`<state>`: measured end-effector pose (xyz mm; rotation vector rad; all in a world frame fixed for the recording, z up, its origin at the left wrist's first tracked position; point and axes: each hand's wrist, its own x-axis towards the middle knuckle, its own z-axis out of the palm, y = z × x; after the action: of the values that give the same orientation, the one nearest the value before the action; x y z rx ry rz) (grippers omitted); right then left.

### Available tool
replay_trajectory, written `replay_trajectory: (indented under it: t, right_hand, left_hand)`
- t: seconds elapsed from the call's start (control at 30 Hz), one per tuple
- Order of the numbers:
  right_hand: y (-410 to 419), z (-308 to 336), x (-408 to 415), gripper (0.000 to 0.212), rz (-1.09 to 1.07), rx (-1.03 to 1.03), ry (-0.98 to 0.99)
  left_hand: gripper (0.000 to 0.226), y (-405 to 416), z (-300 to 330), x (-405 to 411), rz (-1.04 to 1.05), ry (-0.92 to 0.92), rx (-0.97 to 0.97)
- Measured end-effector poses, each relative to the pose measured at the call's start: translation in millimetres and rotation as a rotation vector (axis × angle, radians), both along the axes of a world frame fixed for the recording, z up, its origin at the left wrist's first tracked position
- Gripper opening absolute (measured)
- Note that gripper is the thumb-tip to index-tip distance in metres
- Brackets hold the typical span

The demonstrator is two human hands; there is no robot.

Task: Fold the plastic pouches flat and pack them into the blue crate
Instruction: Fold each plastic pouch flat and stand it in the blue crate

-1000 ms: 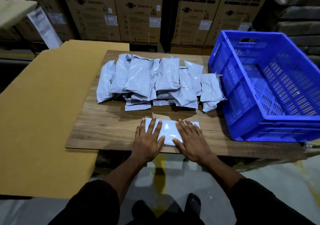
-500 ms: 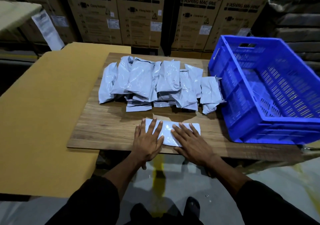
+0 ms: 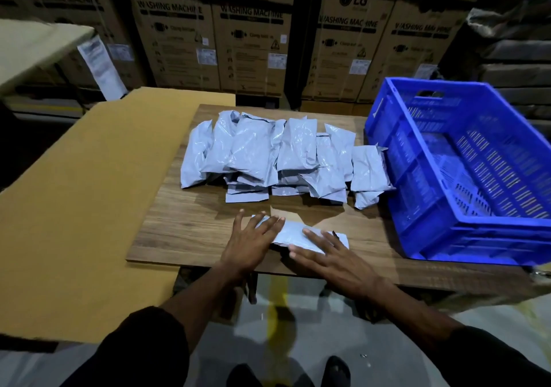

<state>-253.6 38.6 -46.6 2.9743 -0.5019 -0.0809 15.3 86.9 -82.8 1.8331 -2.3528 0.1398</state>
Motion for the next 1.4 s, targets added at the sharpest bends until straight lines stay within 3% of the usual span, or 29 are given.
replay_trajectory:
  t: [0.07,0.13,0.17,0.27,0.37,0.43,0.53,0.6,0.7,0.77,0.87,0.93,1.07,1.2,1.4]
  right_hand:
    - [-4,-2,0,0.089,0.075,-0.05,-0.09]
    - [-8,4,3,0.048,0.126,-0.088,-0.233]
    - [-6,13,8,0.04,0.115,-0.054,-0.316]
    - [-4,29,19,0.031,-0.054,0.15,-0.583]
    - [-12,34,20,0.05,-0.28,0.468,-0.715]
    - [-21,36,17,0.051,-0.414,0.651,-0.72]
    - [-39,41,16,0.048,-0.511,0.807,-0.572]
    - [-50,42,15,0.049,-0.545,0.754,-0.448]
    - [-47,37,25,0.041,-0.607,0.492,-0.394]
    - [-28,22,37,0.042,-0.611,0.47,-0.434]
    - [-4,-6,40,0.063,-0.516,0.425,-0.275]
    - [-2,-17,33,0.065,-0.507,0.382,-0.257]
    - [-15,-19,44,0.056,-0.605,0.312,-0.394]
    - [-28,-22,69,0.07,-0.724,0.293,-0.316]
    - [-29,-36,74,0.076,-0.795,0.187,-0.211]
  left_hand:
    - [0.079,-3,7,10,0.005,0.015,0.04]
    - [0.067,-7,10,17,0.016,0.038,0.021]
    - [0.06,-8,12,19,0.038,0.065,-0.012]
    - [0.061,-6,21,21,0.169,0.109,-0.162]
    - [0.069,4,21,20,0.125,0.103,-0.292]
    - [0.069,7,15,18,-0.01,0.071,-0.253]
    - [0.066,6,3,5,-0.078,0.002,-0.095]
    - [0.065,5,-4,-4,-0.029,0.011,0.034]
    - [0.065,8,-11,-14,0.057,0.062,0.14]
    - [0.062,12,-11,-20,0.103,0.078,0.124]
    - [0.057,18,-8,-30,0.155,0.118,0.016]
    - [0.057,19,-8,-34,0.145,0.107,-0.037]
    - [0.066,8,-4,-43,0.104,0.07,-0.01]
    - [0.076,0,-11,-45,0.082,0.056,0.052]
    - [0.089,4,-20,-42,0.055,0.108,-0.001]
